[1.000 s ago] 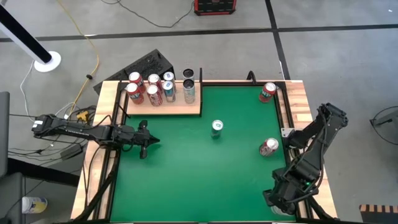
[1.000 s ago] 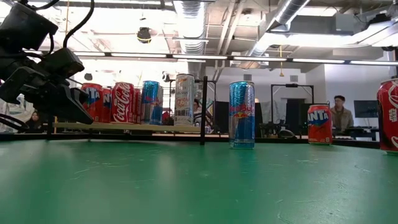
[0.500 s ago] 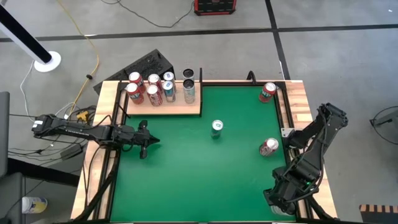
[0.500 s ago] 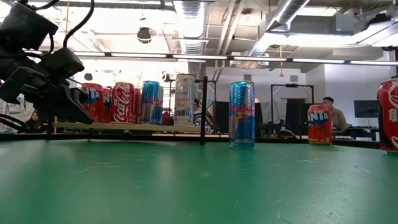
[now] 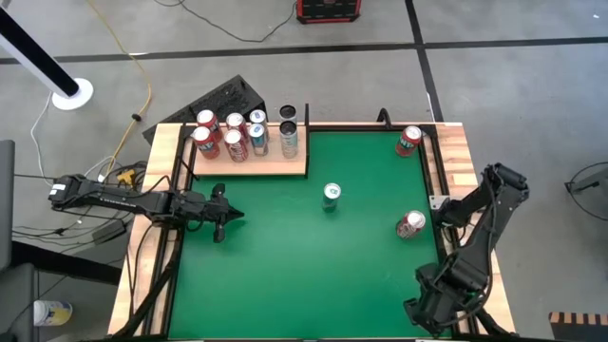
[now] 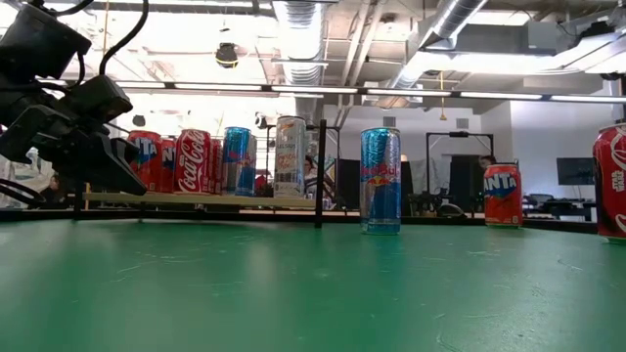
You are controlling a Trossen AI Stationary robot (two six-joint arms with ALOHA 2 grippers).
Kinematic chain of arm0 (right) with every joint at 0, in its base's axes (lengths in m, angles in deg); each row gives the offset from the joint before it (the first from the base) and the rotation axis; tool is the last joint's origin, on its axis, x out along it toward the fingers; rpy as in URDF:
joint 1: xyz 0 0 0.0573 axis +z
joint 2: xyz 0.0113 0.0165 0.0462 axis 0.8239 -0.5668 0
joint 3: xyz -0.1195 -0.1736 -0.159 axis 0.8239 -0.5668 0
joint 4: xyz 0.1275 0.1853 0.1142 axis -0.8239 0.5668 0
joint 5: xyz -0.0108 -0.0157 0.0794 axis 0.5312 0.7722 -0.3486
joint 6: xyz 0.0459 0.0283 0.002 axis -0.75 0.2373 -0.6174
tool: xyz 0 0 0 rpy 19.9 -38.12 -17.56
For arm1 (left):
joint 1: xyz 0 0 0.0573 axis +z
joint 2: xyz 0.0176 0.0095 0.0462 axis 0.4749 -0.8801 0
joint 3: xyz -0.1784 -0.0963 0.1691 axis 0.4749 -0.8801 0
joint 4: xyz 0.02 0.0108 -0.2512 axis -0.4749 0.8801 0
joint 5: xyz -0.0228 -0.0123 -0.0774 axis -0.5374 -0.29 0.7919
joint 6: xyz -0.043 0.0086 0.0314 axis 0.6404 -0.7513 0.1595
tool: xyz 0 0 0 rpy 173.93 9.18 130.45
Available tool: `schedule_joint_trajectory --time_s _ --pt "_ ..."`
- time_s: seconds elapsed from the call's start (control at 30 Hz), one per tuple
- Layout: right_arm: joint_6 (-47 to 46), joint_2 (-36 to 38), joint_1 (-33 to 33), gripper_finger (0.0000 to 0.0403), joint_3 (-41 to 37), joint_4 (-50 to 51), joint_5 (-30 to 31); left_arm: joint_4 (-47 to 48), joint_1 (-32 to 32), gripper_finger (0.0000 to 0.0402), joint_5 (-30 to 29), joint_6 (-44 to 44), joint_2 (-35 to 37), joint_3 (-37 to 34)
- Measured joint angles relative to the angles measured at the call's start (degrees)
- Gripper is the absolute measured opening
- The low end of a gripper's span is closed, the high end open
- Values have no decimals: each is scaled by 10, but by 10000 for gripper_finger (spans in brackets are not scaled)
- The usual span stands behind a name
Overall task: Place canned beverage on shelf
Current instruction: Put the white and yellow soda can on the shelf aligned with the other white and yellow soda cans
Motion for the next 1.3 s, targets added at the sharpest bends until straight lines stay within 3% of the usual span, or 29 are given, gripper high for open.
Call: schedule_joint_trajectory --time_s 0.4,0.9,1.07,1.3 --pt "9 -27 15 400 0 8 31 0 0 0 0 0 0 0" --pt "31 -75 38 399 0 -21 4 0 0 0 0 0 0 0" --pt "36 -74 38 369 0 -6 1 0 0 0 0 0 0 0" --pt "88 -73 17 285 0 -11 1 0 0 0 0 0 0 0"
